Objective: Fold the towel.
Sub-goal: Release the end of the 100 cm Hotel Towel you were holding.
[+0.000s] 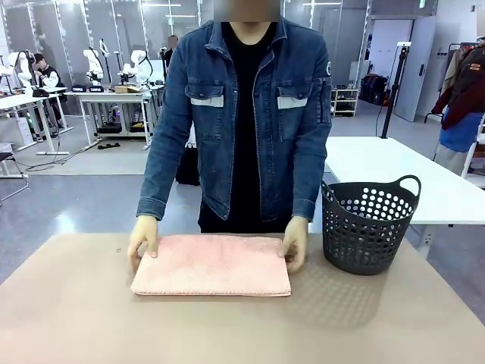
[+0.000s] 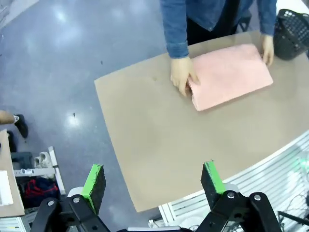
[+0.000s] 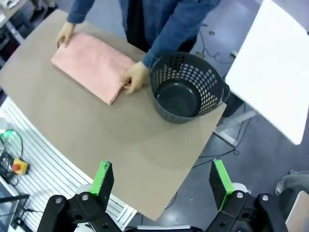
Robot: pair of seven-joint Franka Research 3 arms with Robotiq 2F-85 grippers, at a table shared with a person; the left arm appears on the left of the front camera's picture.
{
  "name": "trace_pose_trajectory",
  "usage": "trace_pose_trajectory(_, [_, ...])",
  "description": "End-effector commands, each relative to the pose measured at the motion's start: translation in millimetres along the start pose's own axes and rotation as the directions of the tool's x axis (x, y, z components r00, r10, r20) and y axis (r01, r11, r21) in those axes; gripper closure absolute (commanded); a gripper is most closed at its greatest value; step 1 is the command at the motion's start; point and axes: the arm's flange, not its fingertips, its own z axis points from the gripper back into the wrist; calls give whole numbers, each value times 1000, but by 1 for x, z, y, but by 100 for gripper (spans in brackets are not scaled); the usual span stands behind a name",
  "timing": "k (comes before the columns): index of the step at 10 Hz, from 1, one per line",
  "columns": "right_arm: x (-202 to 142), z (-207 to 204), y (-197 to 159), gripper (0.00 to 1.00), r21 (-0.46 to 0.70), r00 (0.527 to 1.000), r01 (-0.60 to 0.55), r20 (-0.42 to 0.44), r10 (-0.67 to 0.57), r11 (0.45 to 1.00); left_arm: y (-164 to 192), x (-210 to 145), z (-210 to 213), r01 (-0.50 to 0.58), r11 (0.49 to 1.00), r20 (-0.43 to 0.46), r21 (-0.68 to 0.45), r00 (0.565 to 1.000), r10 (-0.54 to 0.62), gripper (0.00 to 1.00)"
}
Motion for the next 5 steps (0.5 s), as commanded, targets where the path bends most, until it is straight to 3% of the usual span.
trace_pose_trajectory(1, [-5,-8,11,0,-17,998,57,38,-56,998,-12,2,-5,-21,999,28,35,999,20,0])
trace_pose_trajectory(5, [-6,0,-2,0,-9,1000,26,12,-26,1000,-1,-3,0,-17,1000,9,4,1000,17,0])
